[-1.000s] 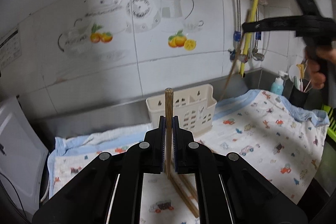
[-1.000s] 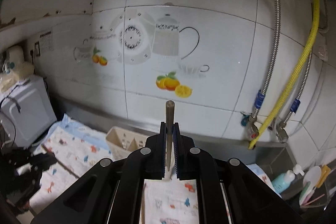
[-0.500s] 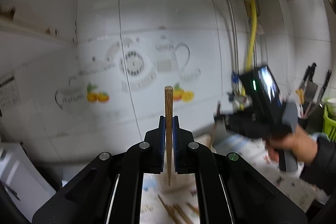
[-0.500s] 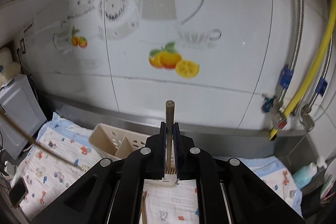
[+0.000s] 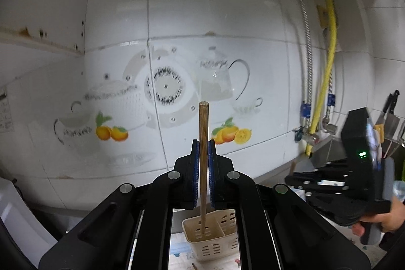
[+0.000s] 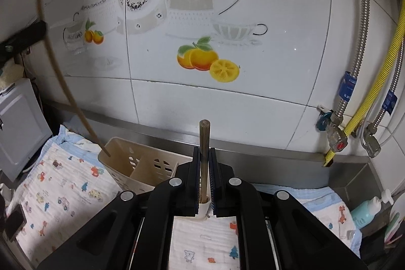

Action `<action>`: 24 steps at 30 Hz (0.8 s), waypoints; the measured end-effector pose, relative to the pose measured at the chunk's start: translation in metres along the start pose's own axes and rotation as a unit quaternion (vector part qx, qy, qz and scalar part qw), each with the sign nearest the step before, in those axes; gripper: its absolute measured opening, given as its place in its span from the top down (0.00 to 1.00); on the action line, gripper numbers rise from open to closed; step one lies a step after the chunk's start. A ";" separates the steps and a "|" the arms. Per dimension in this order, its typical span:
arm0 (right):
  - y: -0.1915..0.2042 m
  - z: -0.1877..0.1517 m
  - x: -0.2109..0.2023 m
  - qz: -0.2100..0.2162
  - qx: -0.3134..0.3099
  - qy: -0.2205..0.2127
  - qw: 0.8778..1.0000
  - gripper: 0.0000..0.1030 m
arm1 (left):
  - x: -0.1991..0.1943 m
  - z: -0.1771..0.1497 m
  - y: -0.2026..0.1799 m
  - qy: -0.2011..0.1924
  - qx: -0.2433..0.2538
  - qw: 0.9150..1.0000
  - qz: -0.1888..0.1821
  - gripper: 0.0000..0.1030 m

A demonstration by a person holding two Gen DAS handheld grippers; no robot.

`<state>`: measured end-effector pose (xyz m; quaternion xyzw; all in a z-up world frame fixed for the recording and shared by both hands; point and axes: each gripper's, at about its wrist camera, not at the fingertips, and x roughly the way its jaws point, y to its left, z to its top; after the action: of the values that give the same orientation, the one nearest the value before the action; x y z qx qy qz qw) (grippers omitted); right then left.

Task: Organize utensils
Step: 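Lower the chopsticks into the holder and open both grippers, then move both open grippers back down to the chopsticks on the cloth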

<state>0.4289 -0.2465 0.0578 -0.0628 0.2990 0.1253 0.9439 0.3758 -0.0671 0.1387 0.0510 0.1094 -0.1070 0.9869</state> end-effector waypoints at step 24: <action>0.001 -0.049 -0.082 0.003 0.014 -0.033 0.999 0.66 | -0.004 -0.027 0.027 0.058 -0.048 0.997 -0.007 0.91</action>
<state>0.3367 -0.2717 0.0654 -0.0440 0.2696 0.1261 0.9537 0.3726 -0.0364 0.1158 0.0089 0.1714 -0.1057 0.9795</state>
